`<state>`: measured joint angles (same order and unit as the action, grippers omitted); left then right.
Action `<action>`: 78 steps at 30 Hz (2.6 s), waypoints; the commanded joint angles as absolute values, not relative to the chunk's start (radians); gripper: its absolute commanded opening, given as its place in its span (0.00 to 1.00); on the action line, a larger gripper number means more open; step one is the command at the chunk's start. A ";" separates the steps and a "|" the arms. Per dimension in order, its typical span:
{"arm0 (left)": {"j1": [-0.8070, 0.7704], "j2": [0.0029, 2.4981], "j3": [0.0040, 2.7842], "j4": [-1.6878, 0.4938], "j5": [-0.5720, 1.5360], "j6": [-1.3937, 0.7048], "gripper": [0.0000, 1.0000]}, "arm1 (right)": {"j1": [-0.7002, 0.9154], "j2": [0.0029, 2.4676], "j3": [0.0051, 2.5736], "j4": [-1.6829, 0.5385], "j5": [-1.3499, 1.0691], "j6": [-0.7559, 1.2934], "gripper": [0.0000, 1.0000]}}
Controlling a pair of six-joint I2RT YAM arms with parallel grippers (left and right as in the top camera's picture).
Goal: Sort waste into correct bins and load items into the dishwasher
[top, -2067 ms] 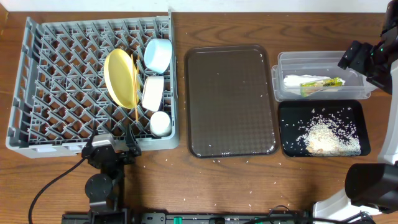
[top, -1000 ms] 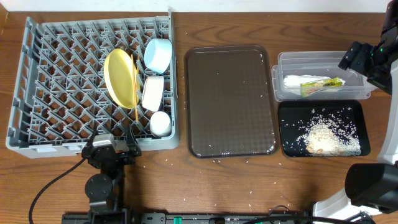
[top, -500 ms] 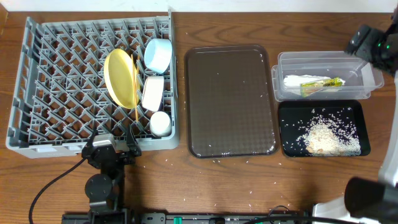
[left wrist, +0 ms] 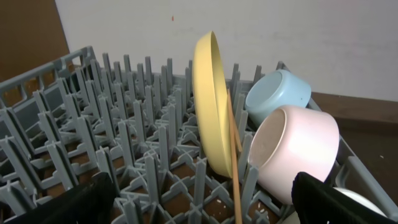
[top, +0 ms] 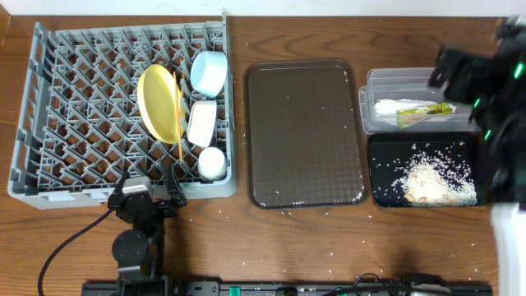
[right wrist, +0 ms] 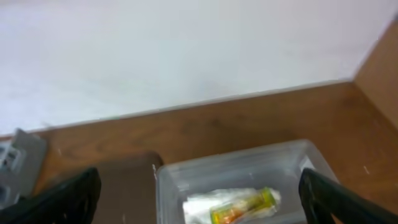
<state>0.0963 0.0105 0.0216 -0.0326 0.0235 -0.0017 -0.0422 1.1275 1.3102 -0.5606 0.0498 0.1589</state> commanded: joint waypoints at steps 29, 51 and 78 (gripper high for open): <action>0.101 0.006 0.004 -0.070 0.007 0.007 0.91 | 0.029 0.100 0.057 0.057 0.013 0.171 0.99; 0.101 0.006 0.004 -0.070 0.007 0.007 0.92 | 0.054 0.005 0.006 -0.074 0.025 0.167 0.99; 0.101 0.006 0.004 -0.070 0.007 0.007 0.92 | 0.054 0.005 0.006 -0.073 0.025 0.167 0.99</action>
<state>0.0967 0.0105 0.0227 -0.0341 0.0235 -0.0017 0.0444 0.0120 0.0071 -0.0692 0.0250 0.1566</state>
